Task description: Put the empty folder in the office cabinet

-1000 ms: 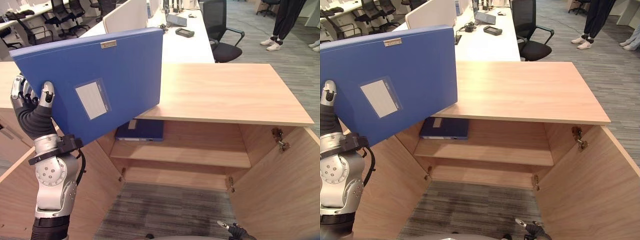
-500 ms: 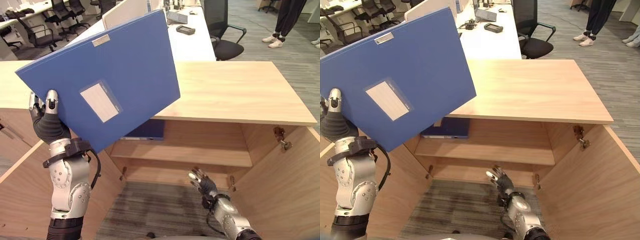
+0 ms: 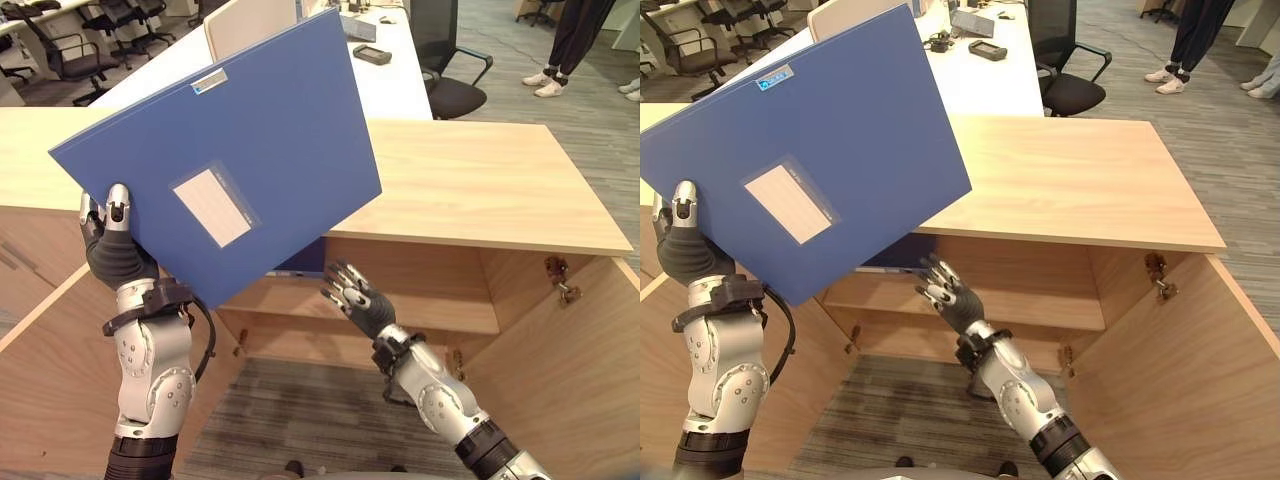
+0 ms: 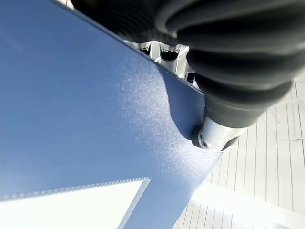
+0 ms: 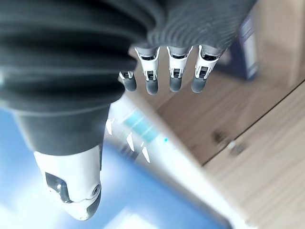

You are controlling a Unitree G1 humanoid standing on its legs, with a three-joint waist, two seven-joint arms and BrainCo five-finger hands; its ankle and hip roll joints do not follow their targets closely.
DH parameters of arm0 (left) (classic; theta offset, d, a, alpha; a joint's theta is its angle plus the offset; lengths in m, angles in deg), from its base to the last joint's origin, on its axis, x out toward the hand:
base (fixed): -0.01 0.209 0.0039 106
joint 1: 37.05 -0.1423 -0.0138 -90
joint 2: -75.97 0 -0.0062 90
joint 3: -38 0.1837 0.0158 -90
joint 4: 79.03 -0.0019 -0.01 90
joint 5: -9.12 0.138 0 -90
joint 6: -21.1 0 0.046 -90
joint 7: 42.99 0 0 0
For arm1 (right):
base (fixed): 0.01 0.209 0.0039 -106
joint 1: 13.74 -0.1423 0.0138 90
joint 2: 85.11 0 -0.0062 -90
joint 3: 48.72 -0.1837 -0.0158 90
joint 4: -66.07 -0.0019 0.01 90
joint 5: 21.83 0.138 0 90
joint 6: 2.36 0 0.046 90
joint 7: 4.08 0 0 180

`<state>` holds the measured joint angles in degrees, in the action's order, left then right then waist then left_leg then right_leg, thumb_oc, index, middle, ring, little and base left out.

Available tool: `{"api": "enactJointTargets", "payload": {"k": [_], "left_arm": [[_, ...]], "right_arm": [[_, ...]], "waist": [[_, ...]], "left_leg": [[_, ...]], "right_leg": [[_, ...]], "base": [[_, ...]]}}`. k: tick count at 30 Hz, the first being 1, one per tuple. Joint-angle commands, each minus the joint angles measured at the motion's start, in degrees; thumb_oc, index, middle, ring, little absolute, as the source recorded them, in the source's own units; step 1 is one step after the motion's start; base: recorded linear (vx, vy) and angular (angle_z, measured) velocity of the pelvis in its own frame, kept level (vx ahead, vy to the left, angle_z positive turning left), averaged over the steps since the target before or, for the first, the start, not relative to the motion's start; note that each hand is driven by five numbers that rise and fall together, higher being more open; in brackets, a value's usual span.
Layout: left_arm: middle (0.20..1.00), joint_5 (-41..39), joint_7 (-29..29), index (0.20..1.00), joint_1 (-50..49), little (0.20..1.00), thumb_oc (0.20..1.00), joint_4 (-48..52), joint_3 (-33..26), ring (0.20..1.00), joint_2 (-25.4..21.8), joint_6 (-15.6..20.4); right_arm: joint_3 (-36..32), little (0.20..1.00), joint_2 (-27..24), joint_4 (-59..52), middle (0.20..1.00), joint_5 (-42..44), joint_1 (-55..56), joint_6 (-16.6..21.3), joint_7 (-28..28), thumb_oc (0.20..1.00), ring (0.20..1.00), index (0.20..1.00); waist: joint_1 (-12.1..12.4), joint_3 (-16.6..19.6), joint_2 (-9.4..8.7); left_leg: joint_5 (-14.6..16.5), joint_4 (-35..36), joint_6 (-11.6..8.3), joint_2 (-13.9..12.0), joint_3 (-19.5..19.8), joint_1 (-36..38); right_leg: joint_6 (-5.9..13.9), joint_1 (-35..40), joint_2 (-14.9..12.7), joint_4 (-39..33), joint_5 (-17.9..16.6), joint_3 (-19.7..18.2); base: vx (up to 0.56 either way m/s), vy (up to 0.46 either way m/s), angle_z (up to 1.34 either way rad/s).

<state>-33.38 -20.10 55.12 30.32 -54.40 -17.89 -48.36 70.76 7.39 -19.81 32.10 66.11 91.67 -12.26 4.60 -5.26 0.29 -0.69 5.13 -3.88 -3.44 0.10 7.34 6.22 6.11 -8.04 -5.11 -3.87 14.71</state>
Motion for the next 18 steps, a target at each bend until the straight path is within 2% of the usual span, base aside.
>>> {"api": "enactJointTargets", "payload": {"k": [1, 9, 18], "left_arm": [[0.200, -1.91, -1.55, 0.200, 4.07, 0.200, 0.200, 3.10, 0.05, 0.200, -0.89, 4.87], [0.200, -3.91, -2.29, 0.200, 4.16, 0.200, 0.200, 3.12, 3.08, 0.200, 0.22, 5.06], [0.200, -2.19, -2.74, 0.200, 5.27, 0.200, 0.200, 2.82, 6.55, 0.200, 0.84, 4.21]], "right_arm": [[1.29, 1.000, 2.02, -3.65, 1.000, 3.31, -4.61, 4.30, -0.80, 1.000, 1.000, 1.000], [3.45, 1.000, 4.20, -5.89, 1.000, 3.96, -9.84, 6.22, 0.37, 1.000, 1.000, 1.000], [3.55, 1.000, 6.43, -4.66, 1.000, 3.52, -13.80, 8.23, 2.40, 1.000, 1.000, 1.000]], "waist": [[0.35, 0.40, -0.93], [0.48, 0.51, -0.94], [0.66, 0.67, -0.98]], "left_leg": [[3.21, -0.13, -2.19, -1.47, 0.33, -0.12], [3.22, -0.13, -2.02, -1.47, 0.22, -0.15], [3.28, -0.13, -1.90, -1.39, 0.26, -0.12]], "right_leg": [[2.38, 3.27, 0.59, 1.93, 6.81, -3.15], [2.27, 3.15, 0.46, 2.01, 6.77, -3.39], [2.25, 3.20, 0.27, 2.06, 6.72, -3.39]], "base": [[0.00, 0.000, 0.00], [0.00, 0.000, 0.00], [0.00, 0.000, 0.00]]}}
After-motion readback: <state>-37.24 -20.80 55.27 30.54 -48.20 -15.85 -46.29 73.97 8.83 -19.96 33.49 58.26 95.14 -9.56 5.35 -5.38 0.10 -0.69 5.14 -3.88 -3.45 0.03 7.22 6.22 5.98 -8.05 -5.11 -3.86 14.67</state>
